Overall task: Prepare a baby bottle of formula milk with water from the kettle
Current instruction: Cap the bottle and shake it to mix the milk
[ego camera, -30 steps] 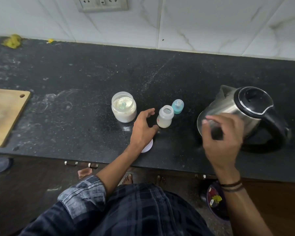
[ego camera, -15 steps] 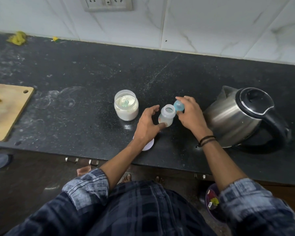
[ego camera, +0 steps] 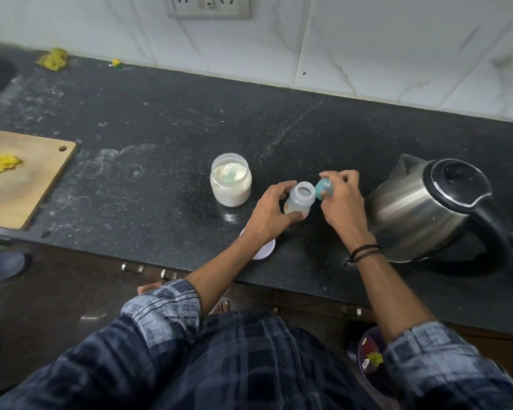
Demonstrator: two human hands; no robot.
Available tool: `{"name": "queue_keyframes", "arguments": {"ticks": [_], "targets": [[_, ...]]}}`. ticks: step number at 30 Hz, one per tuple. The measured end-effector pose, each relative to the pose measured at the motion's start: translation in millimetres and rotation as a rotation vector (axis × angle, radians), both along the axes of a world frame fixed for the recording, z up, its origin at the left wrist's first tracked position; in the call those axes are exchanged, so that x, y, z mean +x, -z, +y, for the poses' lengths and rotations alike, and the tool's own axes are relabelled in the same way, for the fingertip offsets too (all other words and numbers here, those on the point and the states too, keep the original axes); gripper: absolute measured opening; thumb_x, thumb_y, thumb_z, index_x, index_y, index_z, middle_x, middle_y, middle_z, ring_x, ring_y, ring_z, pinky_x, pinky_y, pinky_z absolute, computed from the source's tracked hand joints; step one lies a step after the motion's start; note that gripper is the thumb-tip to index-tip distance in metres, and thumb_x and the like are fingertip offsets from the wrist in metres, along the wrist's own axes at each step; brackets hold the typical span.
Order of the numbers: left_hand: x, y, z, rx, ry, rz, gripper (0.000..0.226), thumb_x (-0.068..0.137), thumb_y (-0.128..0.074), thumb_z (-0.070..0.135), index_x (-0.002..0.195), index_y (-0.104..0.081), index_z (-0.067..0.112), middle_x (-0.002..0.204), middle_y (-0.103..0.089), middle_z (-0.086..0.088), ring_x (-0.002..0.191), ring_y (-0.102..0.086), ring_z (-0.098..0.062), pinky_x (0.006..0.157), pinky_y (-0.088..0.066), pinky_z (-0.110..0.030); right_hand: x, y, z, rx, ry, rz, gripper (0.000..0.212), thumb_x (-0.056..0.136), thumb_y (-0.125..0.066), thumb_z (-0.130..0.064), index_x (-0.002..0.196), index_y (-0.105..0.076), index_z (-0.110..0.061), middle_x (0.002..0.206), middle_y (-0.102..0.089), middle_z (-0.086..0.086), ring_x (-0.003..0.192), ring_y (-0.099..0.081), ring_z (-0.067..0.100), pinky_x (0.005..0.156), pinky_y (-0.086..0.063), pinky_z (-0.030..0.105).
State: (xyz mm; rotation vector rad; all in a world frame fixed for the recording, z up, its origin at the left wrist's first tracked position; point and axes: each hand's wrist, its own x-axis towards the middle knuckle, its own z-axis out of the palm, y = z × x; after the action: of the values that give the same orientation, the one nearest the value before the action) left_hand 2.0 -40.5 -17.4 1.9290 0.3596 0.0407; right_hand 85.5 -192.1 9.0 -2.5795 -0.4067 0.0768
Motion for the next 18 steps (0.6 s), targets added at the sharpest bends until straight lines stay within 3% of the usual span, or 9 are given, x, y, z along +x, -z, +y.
{"name": "queue_keyframes", "arguments": {"ticks": [5,11,15,18], "targets": [[5.4,-5.5,-1.4,-0.041,-0.006,0.006,0.068,0.084,-0.085,0.018,0.145,-0.055,0.023,0.140,-0.058,0.001,0.125,-0.058,-0.014,0.106,-0.045,-0.029,-10.4,-25.7,-8.8,0.096,0.001,-0.186,0.042,0.099,-0.063,-0.003,0.140,-0.062,-0.015,0.137,-0.049,0.012,0.111,-0.062,0.035,0.096,-0.053,0.047],[10.5,-6.3,-4.5,-0.097,-0.024,0.016,0.062,0.083,-0.085,0.016,0.139,-0.060,0.022,0.136,-0.061,0.001,0.122,-0.060,-0.015,0.105,-0.048,-0.032,-7.4,-51.3,-12.6,0.268,-0.062,0.021,0.043,0.097,-0.067,-0.009,0.134,-0.065,-0.031,0.129,-0.054,-0.004,0.108,-0.062,0.017,0.100,-0.054,0.049],[10.1,-5.2,-4.0,-0.111,-0.022,0.018,0.061,0.084,-0.085,0.016,0.139,-0.060,0.022,0.135,-0.061,0.001,0.120,-0.060,-0.015,0.101,-0.047,-0.029,-7.9,-54.5,-10.4,0.248,-0.175,0.100,0.042,0.097,-0.069,-0.013,0.133,-0.065,-0.034,0.126,-0.054,-0.009,0.105,-0.065,0.018,0.099,-0.054,0.050],[10.2,-5.0,-3.4,-0.096,-0.010,0.035,0.064,0.085,-0.084,0.018,0.143,-0.057,0.020,0.138,-0.059,-0.001,0.123,-0.059,-0.017,0.106,-0.048,-0.034,-8.0,-53.5,-7.3,0.221,-0.217,0.099,0.041,0.098,-0.069,-0.013,0.135,-0.065,-0.032,0.129,-0.054,-0.008,0.105,-0.066,0.019,0.098,-0.055,0.051]]}}
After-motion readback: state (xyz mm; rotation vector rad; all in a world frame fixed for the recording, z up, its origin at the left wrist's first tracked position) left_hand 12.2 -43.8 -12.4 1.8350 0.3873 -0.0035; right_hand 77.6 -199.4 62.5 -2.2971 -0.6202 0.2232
